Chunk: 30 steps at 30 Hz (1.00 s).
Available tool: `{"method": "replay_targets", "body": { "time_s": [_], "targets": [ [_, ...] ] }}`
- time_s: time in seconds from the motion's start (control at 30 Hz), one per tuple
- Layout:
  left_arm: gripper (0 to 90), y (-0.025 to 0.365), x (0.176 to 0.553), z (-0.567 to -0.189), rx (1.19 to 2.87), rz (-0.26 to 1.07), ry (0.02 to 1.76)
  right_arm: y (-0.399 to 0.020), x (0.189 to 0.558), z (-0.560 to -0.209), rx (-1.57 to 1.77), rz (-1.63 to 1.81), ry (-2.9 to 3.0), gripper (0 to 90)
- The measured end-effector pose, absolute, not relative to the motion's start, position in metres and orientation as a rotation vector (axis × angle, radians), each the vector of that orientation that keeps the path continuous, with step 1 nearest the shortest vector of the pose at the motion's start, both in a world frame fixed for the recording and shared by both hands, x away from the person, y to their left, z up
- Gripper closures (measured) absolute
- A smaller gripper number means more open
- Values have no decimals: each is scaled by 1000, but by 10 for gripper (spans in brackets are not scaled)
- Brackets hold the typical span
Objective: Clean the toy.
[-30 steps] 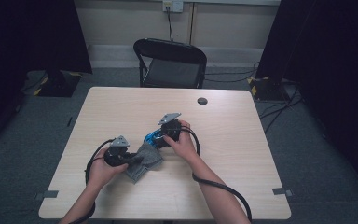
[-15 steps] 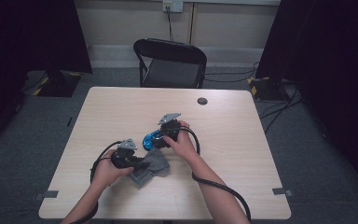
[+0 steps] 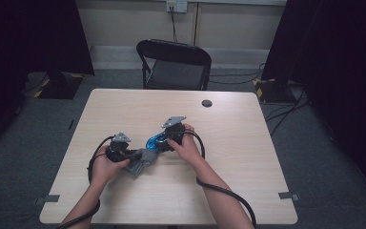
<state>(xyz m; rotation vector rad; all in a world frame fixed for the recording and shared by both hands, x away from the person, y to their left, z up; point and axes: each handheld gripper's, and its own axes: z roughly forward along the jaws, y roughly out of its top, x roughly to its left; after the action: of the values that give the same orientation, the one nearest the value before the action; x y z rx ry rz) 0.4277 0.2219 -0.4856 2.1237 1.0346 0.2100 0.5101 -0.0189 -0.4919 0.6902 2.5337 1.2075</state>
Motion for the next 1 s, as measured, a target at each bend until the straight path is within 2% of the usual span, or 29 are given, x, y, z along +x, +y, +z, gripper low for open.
{"method": "replay_targets", "body": {
  "time_s": [0.4,0.73,1.0],
  "targets": [
    [739,241,443,-487,2077,250,1115,-19,510,-492,691,1213,2532,113],
    [742,256,459,-485,2021,341,1219,-20,510,-493,684,1222,2528,113],
    [741,264,457,-480,1952,373,1268,-20,509,-494,682,1233,2521,113]
  ]
}}
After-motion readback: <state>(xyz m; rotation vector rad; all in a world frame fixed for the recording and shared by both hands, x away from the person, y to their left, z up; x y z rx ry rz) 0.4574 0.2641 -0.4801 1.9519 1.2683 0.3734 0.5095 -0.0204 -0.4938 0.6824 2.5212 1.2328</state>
